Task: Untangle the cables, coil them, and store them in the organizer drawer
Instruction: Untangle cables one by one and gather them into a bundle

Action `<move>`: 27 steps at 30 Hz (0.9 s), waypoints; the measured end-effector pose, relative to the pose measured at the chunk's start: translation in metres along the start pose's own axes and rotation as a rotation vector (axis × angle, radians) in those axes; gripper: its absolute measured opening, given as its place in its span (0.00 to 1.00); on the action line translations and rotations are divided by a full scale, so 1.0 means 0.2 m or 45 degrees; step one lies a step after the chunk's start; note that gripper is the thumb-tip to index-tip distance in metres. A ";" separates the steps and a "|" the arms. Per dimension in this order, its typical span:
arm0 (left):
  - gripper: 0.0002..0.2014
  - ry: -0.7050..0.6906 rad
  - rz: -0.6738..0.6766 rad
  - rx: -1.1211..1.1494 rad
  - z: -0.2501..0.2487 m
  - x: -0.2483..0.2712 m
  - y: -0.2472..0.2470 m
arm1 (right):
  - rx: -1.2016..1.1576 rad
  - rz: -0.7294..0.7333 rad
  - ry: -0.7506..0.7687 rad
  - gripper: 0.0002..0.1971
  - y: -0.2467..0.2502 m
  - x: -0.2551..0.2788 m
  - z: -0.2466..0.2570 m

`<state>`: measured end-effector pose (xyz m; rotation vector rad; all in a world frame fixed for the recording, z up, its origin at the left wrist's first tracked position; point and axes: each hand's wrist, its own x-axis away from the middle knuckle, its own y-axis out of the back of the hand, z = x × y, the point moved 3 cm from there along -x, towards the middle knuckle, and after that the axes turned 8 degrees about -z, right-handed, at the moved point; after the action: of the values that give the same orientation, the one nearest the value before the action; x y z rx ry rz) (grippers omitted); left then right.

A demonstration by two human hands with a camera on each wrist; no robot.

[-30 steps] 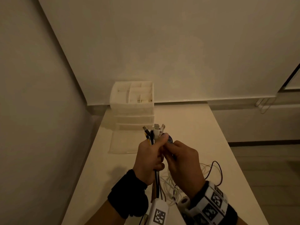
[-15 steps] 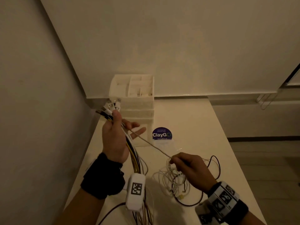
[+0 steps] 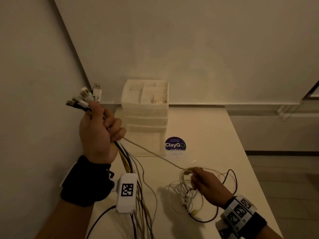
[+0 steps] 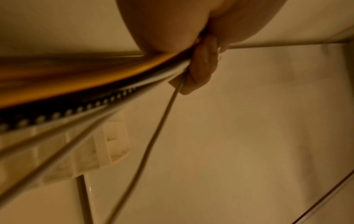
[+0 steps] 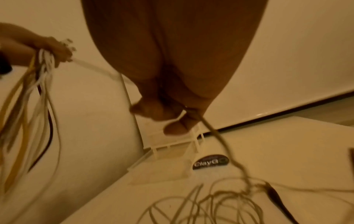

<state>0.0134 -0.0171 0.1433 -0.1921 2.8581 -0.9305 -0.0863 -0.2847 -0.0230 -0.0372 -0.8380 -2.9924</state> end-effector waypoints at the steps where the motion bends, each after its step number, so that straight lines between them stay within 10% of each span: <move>1: 0.22 0.004 0.001 -0.005 -0.02 -0.01 0.01 | -0.057 0.017 -0.024 0.13 0.00 0.01 -0.02; 15: 0.07 0.169 0.663 -0.966 0.39 0.35 -0.24 | -0.202 0.041 0.085 0.18 0.15 -0.04 0.41; 23: 0.14 -0.035 0.688 -1.192 0.50 0.34 -0.24 | -0.618 0.080 -0.048 0.19 0.18 -0.02 0.47; 27: 0.08 -0.107 0.393 -1.121 0.43 0.19 -0.17 | -0.485 -0.025 -0.005 0.20 0.21 -0.03 0.34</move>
<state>-0.0080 -0.1013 0.0909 0.1293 2.8791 0.4071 -0.0783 -0.2854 0.0577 -0.0448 -0.2585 -3.1217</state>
